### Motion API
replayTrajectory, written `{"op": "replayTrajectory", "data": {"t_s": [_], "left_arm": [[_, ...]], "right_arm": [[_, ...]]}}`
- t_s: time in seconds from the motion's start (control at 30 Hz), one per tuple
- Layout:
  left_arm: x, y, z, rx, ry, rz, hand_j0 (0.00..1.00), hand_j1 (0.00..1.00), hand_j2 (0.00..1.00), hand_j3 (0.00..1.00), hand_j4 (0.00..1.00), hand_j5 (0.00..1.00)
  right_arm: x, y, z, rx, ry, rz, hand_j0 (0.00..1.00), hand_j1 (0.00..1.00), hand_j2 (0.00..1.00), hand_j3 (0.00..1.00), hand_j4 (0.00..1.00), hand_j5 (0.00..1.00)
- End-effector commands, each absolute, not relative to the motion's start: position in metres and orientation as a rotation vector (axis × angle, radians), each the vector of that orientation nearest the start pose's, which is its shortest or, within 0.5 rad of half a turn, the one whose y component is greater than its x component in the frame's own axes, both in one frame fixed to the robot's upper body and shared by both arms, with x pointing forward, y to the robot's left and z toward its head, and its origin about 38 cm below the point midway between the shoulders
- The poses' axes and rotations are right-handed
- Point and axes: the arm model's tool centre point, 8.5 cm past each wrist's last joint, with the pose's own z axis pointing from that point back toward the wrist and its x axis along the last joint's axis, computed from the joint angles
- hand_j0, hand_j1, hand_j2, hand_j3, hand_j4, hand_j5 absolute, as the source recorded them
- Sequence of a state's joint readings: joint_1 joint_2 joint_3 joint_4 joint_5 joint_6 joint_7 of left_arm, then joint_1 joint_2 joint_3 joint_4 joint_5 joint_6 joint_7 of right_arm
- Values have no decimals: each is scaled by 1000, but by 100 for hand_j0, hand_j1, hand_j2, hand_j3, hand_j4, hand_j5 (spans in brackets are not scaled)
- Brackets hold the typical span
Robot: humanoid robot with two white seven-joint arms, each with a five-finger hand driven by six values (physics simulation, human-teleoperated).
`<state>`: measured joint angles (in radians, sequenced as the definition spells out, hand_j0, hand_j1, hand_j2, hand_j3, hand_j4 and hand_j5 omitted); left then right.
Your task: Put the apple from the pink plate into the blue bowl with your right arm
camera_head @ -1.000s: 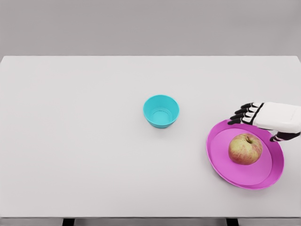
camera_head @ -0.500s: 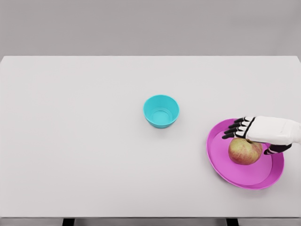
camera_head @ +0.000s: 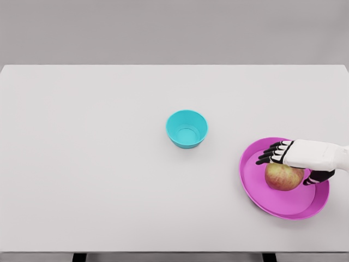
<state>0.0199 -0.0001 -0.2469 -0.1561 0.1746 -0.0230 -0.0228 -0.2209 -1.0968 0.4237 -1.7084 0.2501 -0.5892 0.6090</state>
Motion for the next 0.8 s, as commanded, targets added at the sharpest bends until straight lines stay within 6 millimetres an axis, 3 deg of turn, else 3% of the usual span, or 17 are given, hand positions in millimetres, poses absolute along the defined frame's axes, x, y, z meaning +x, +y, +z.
{"op": "replayTrajectory", "data": {"t_s": [0.0,0.07,0.17,0.23,0.6,0.77], "left_arm": [[42,256,-263,30,-152,-78,100,100,100,100,100,100],[42,256,-263,30,-152,-80,100,100,100,100,100,100],[42,256,-263,30,-152,-78,100,100,100,100,100,100],[42,256,-263,30,-152,-80,100,100,100,100,100,100],[42,256,-263,30,-152,-80,100,100,100,100,100,100],[42,256,-263,30,-152,-80,100,100,100,100,100,100]], "right_arm": [[331,-360,178,-198,-1137,2190,100,100,100,100,100,100],[331,-360,177,-197,-1139,2190,100,100,100,100,100,100],[331,-360,177,-196,-1137,2192,63,63,63,63,63,63],[331,-360,177,-196,-1137,2192,53,53,53,53,53,53],[336,-362,187,-229,-1153,2186,52,52,52,52,52,52],[342,-367,205,-291,-1188,2167,52,52,52,52,52,52]]}}
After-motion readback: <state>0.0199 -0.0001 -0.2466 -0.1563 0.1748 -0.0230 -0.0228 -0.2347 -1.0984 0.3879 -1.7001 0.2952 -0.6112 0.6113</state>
